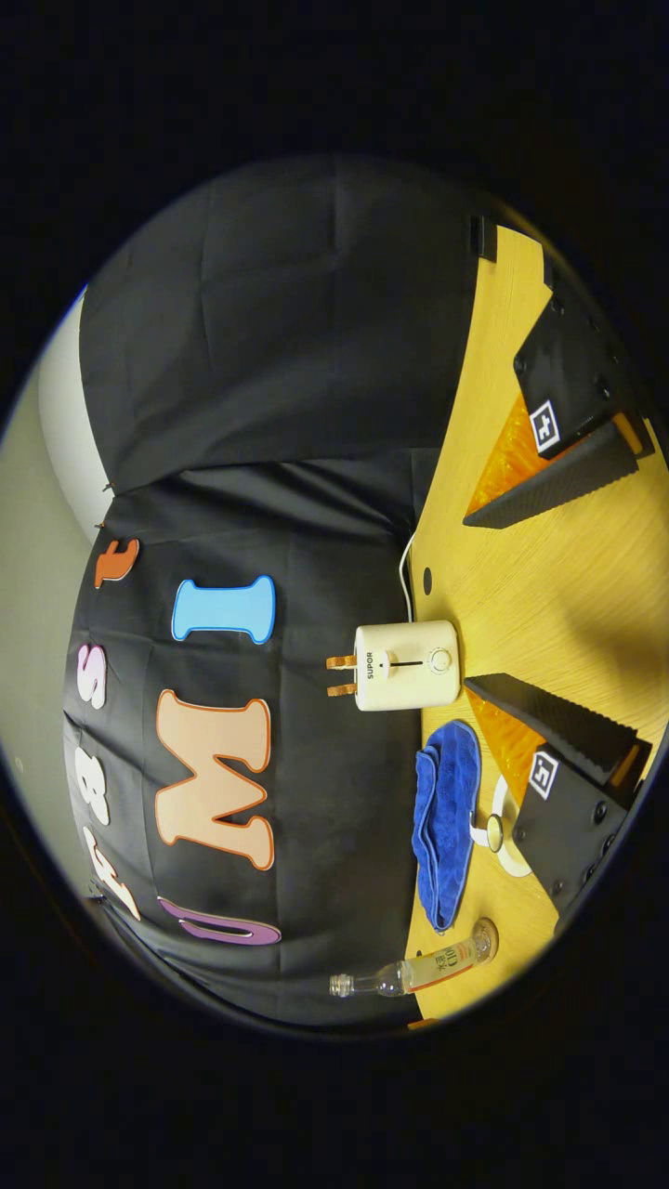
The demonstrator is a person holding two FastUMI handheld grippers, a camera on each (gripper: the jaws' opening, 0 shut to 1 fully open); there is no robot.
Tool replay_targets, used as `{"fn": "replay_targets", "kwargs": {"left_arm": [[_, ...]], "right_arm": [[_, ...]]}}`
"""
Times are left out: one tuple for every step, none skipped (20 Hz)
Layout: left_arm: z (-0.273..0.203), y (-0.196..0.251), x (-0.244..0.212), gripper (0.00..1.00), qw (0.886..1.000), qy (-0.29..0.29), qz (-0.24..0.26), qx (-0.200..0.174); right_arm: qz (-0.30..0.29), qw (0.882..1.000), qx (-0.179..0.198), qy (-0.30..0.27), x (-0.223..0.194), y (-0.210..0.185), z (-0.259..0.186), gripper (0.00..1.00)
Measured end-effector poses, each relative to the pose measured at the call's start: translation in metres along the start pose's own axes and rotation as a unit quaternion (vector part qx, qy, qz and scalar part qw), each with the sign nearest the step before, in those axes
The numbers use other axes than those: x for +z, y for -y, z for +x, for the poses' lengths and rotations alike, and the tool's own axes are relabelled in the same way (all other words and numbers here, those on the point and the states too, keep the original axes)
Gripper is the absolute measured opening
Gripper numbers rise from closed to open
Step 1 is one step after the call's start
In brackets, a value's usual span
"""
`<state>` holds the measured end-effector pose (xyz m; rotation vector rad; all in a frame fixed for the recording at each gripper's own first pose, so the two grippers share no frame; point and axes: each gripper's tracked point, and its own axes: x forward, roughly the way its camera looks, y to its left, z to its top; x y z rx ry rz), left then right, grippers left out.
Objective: Open the teacup lid with one hand, grasp the water bottle and pour water into the teacup with the other hand; after pouring, place the water bottle on the coaster and then close the teacup lid.
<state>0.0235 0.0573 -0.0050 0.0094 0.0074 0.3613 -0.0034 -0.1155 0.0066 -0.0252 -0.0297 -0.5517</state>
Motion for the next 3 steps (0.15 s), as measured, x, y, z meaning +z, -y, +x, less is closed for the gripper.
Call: {"fn": "replay_targets", "kwargs": {"left_arm": [[-0.0007,-0.0001,-0.0005,0.89,1.000,0.000,0.000,0.000],[-0.0011,-0.0001,-0.0001,0.89,1.000,0.000,0.000,0.000],[-0.0007,-0.0004,-0.0002,0.89,1.000,0.000,0.000,0.000]], "right_arm": [[0.000,1.000,0.000,0.000,0.0006,0.0001,-0.0001,0.94],[0.000,1.000,0.000,0.000,0.0000,0.0000,0.0003,0.94],[0.000,1.000,0.000,0.000,0.0001,-0.0001,0.0002,0.94]]}}
